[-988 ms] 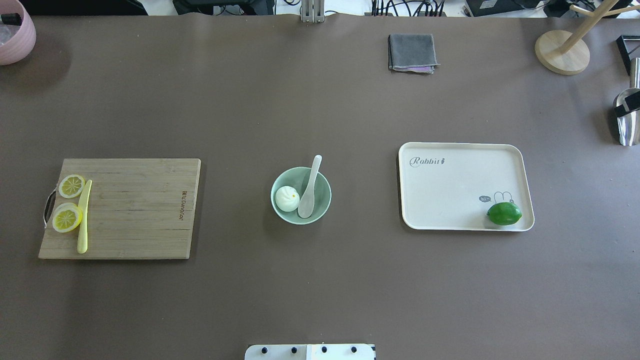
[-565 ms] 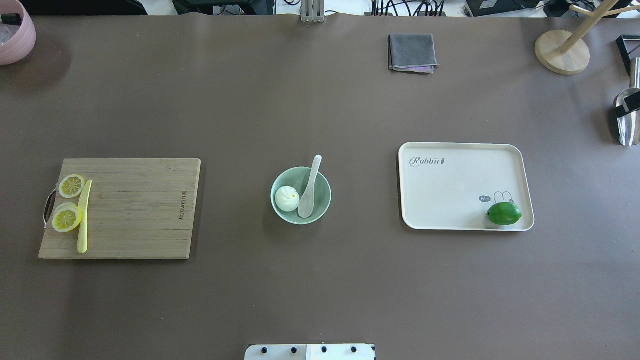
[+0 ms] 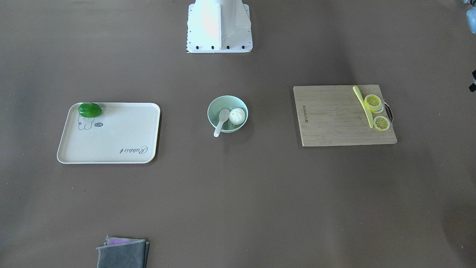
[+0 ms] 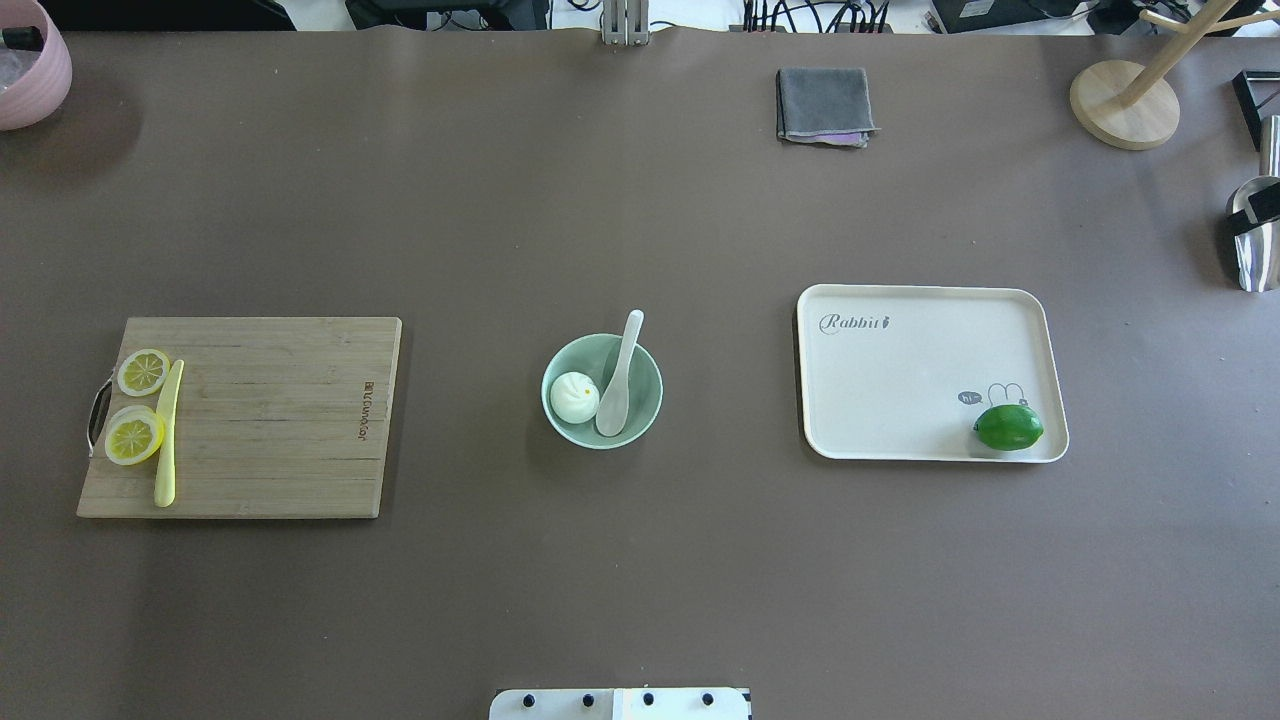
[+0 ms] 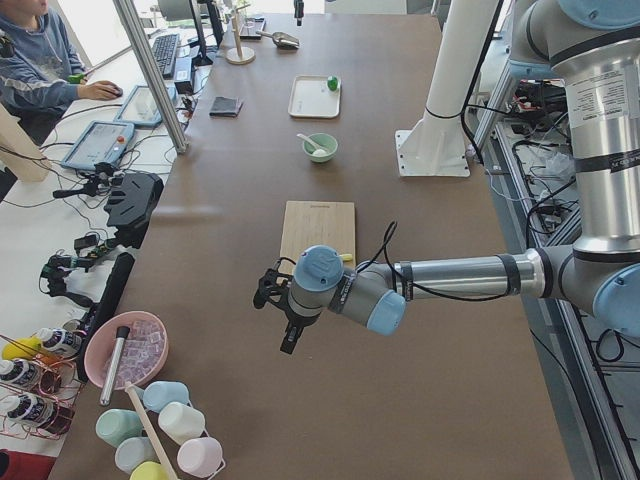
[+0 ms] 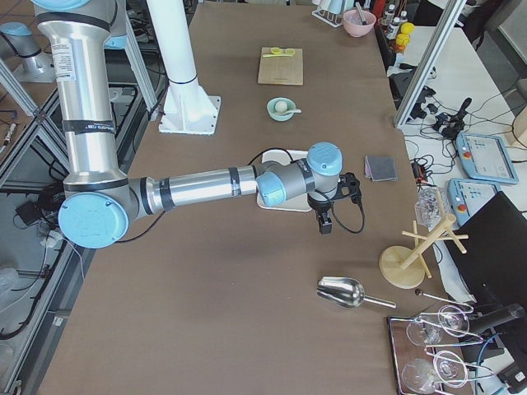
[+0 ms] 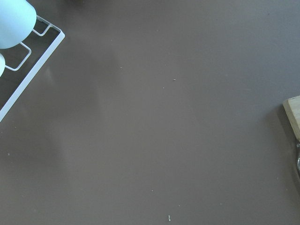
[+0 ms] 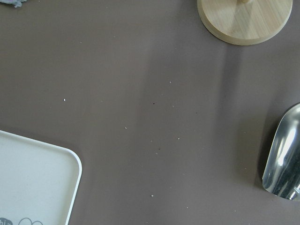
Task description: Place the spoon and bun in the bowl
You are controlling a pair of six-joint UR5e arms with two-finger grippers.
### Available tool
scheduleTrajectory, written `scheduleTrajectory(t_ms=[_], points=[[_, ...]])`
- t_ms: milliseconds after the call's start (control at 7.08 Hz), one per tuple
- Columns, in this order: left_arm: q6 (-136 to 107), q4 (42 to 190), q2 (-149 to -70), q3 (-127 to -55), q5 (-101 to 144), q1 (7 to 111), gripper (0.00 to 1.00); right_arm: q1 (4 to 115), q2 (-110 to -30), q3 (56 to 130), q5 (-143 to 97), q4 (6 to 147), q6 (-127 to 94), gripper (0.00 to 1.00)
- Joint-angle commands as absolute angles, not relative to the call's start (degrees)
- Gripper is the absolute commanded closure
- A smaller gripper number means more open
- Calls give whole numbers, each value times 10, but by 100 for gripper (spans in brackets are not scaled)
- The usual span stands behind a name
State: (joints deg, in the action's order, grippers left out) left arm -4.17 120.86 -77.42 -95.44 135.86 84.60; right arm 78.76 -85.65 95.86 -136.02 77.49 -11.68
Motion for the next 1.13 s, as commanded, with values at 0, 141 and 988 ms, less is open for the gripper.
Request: scheduleTrajectory(t_ms=[0, 141, 988], points=[[-42, 1208, -773, -953, 1390, 846, 2, 788, -855, 957, -1362, 774, -116, 0], [-42, 1205, -775, -953, 1389, 846, 2, 788, -854, 955, -1361, 774, -115, 0], [-43, 1199, -784, -953, 1389, 859, 2, 812, -913, 950, -1361, 772, -104, 0]])
